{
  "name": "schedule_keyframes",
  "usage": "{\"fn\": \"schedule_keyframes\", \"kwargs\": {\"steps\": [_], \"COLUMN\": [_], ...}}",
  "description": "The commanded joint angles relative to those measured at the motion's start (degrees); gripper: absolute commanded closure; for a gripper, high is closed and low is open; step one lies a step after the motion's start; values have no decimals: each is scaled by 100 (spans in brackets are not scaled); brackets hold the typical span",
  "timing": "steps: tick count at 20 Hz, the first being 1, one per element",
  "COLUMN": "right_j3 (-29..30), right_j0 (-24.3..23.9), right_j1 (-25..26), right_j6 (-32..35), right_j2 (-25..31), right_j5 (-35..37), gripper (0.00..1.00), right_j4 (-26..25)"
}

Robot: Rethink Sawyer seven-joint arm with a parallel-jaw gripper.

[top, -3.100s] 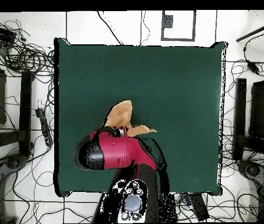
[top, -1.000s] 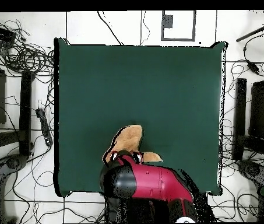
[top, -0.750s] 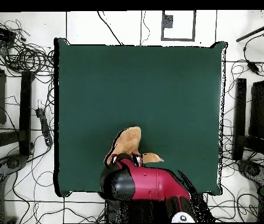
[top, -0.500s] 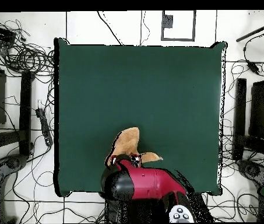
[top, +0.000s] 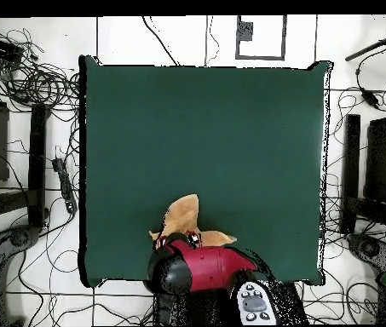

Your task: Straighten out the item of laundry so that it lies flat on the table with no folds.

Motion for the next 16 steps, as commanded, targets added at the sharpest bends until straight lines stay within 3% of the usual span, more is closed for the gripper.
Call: {"fn": "schedule_keyframes", "kwargs": {"steps": [1,16], "right_j3": [217,717], "right_j0": [24,-150], "right_j1": [547,446], "right_j6": [777,752], "right_j2": [189,-14], "right_j5": [-562,-937], "gripper": [100,100], "right_j4": [-269,-854]}}
